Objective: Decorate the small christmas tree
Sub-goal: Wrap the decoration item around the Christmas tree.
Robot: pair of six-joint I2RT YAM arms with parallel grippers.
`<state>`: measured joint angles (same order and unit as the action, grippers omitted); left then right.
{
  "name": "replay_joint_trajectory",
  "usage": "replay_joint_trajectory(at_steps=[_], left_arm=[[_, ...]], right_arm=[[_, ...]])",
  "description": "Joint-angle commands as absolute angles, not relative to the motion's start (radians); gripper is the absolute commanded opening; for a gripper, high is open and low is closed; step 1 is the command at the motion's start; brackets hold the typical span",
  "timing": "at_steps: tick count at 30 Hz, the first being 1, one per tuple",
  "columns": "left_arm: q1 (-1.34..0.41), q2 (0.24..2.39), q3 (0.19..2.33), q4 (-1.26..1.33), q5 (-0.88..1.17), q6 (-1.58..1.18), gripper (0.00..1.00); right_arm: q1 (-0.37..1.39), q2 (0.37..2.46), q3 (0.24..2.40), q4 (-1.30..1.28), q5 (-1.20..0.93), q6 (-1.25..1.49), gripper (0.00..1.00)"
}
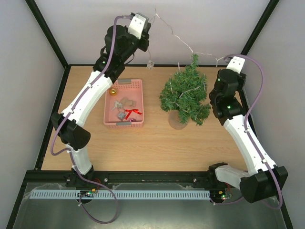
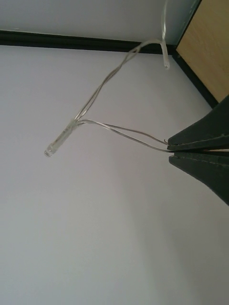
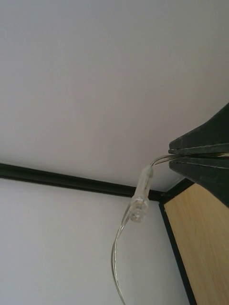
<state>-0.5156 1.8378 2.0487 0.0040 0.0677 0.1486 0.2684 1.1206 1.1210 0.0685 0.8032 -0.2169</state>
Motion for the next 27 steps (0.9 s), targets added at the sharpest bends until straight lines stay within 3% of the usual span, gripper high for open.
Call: replay_joint_trajectory(at_steps=[1, 20, 27], left_arm=[[-0.471, 1.824, 2.05, -0.063, 0.078, 0.083, 0.02], [-0.33, 1.579, 1.655, -0.275, 0.177, -0.12, 0.02], [-0.309, 1.411, 1.485, -0.349, 0.278, -0.187, 0.02]], right_arm=[[0.258, 1.169, 1.158, 0.016, 0.705, -0.147, 0.02], [0.211, 1.462, 1.394, -0.158, 0.219, 0.044, 0.03], [0.211, 1.51, 1.472, -0.3, 0.094, 0.044, 0.15]])
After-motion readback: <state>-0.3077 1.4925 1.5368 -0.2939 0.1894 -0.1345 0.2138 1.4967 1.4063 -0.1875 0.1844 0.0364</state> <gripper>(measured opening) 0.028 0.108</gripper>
